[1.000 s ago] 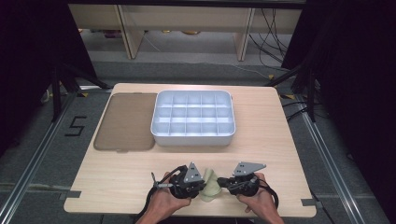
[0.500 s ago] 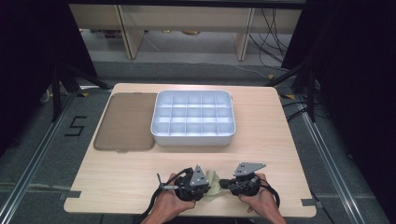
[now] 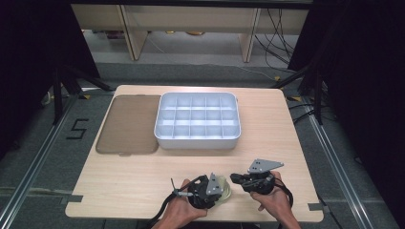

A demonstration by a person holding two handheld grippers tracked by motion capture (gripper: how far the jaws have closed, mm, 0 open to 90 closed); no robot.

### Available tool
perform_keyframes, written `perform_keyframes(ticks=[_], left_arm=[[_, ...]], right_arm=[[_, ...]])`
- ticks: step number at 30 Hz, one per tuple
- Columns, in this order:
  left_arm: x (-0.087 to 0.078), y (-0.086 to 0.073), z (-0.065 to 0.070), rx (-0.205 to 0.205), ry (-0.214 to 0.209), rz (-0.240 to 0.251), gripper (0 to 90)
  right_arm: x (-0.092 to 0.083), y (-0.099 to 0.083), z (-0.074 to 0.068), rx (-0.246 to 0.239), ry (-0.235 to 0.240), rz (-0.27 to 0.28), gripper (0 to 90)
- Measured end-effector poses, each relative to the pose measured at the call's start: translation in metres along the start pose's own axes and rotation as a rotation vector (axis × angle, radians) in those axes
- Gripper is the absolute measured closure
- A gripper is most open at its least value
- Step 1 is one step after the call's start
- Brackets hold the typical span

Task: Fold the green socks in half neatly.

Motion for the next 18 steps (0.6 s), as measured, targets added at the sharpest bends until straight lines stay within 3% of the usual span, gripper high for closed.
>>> perform_keyframes(ticks=[1,2,3,4,5,7,8,10,15,18], left_arm=[[0.001,0.000,0.000,0.018,0.000,-0.015,83.1],[0.003,-0.001,0.001,0.010,-0.003,-0.014,83.0],[0.003,0.000,0.001,0.023,-0.001,-0.023,83.0],[0.004,0.000,0.001,0.019,0.002,-0.020,83.0],[0.004,0.000,0.001,0.017,-0.001,-0.023,83.0],[0.004,-0.001,-0.001,0.011,-0.001,-0.028,82.9],[0.005,0.000,0.001,0.001,-0.002,-0.008,82.9],[0.005,0.000,0.000,0.022,0.003,-0.016,82.9],[0.005,0.000,0.000,0.022,0.004,-0.013,82.7],[0.006,-0.001,0.002,-0.002,0.004,-0.004,82.6]], right_arm=[[-0.001,0.001,0.000,0.000,-0.003,0.007,86.4],[-0.002,0.002,0.001,-0.006,-0.010,0.015,86.4],[-0.005,0.003,-0.001,0.015,-0.003,0.004,86.5],[-0.004,0.004,0.001,-0.020,-0.002,0.024,86.5],[-0.005,0.005,-0.001,-0.004,-0.009,0.021,86.5],[-0.004,0.008,-0.006,-0.043,0.007,0.035,86.5],[-0.004,0.009,-0.009,-0.048,0.008,0.029,86.5],[-0.004,0.010,-0.012,-0.056,0.018,0.024,86.5],[0.004,0.016,-0.024,-0.086,0.036,0.033,86.5],[0.007,0.017,-0.031,-0.084,0.060,0.016,86.6]])
Point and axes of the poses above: each handheld gripper's, and its own axes: x roughly forward along the jaws, y roughly out of its top, z roughly to its right, the point moved 6 cm from there along x, roughly forward along the jaws, and after that the axes turned 14 degrees about -y, right-handed, at the moved point
